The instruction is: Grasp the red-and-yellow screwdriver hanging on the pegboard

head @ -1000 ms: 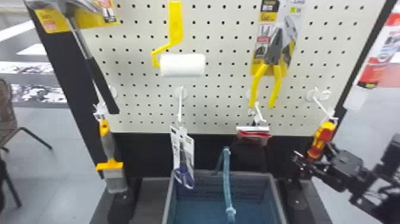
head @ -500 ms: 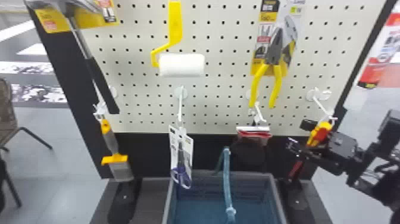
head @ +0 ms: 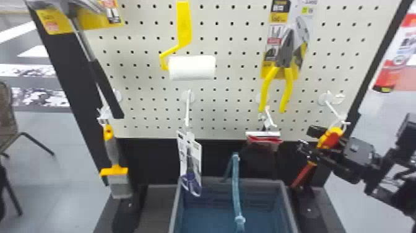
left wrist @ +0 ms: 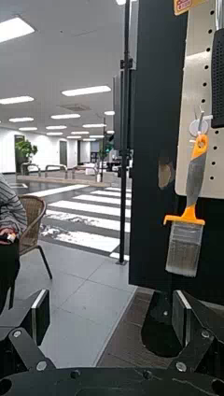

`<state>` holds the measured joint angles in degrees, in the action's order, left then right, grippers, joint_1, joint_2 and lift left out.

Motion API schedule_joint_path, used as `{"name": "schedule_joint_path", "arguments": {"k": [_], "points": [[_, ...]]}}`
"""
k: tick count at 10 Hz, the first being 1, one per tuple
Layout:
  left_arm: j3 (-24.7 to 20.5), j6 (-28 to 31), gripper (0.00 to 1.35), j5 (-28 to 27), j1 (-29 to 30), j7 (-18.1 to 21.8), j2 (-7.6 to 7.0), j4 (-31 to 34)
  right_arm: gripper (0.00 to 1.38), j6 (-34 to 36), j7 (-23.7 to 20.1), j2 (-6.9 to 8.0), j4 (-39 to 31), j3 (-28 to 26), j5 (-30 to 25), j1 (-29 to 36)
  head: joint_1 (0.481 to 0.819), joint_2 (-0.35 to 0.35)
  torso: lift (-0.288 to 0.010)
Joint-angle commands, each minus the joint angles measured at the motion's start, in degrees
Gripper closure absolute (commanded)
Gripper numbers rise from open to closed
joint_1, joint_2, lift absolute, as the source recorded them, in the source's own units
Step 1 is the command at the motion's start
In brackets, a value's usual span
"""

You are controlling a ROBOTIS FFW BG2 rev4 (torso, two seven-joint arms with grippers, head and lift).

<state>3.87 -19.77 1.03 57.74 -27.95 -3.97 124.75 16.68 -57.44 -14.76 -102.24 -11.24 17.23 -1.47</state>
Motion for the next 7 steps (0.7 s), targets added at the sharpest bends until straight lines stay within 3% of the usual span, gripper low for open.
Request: {"name": "schedule_joint_path", "arguments": {"k": [1, 2, 3, 5, 7], "points": [[0.00, 0.00, 0.28, 0.02, 0.13, 0.00, -0.07, 0.06, 0.97, -0.07, 0.05, 0.08, -0.92, -0.10, -1.15, 0.27, 0.549, 0.000, -0.100], [0.00, 0.00, 0.28, 0.11, 0.25, 0.00, 0.02, 0.06, 1.14, -0.07, 0.13, 0.17, -1.34, -0.27, -1.33, 0.52, 0.549, 0.000, -0.100], [0.00, 0.00, 0.28, 0.11, 0.13, 0.00, 0.02, 0.06, 1.15, -0.16, 0.13, 0.26, -2.46, -0.80, -2.38, 1.01, 0.549, 0.000, -0.100], [-0.09, -0.09, 0.28, 0.11, 0.25, 0.00, 0.11, 0.06, 1.29, -0.78, 0.75, 0.43, -3.87, -1.06, -3.35, 1.50, 0.549, 0.000, -0.100], [-0.09, 0.00, 0.28, 0.11, 0.25, 0.00, 0.11, 0.06, 1.29, -0.95, 1.01, 0.61, -5.42, -1.59, -5.19, 2.12, 0.549, 0.000, -0.100]]}}
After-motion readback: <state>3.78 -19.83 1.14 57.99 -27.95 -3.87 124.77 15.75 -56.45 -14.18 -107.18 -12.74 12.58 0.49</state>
